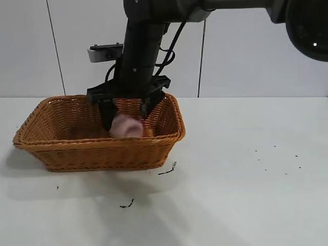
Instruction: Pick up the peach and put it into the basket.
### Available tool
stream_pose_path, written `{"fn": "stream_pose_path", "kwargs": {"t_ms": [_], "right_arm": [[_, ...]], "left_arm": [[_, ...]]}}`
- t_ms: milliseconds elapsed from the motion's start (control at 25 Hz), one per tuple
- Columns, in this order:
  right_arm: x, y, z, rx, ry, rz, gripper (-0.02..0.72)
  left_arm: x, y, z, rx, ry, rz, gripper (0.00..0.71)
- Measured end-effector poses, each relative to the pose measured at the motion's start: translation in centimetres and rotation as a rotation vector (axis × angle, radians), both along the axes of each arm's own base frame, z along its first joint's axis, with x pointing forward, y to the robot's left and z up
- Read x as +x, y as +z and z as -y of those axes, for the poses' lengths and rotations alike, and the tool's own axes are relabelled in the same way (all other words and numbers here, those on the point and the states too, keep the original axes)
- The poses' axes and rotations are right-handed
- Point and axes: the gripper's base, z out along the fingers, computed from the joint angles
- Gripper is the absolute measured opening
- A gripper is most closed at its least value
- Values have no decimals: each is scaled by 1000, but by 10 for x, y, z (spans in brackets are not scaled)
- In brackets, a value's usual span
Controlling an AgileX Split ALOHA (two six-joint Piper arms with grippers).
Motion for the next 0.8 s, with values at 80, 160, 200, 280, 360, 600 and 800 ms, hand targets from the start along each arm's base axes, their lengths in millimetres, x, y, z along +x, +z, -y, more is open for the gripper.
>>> {"fn": "stream_pose_path", "kwargs": {"t_ms": [80,160,200,280,360,600,800], "right_arm": [[4,19,13,15,-37,36,688],[15,31,33,27,-89,61,688],[20,35,44,32,-118,64,688],[35,38,76,25,-195,61,688],[49,37,111,17,-271,53,688],[77,37,230,-3,-516,40,688],[80,41,288,10,-631,43,689]], "left_arm": [[0,0,0,0,0,0,693],[0,0,0,0,0,0,693],[0,0,0,0,0,0,693],[0,0,0,0,0,0,693],[0,0,0,0,0,0,693],[0,0,0,0,0,0,693],[0,0,0,0,0,0,693]]}}
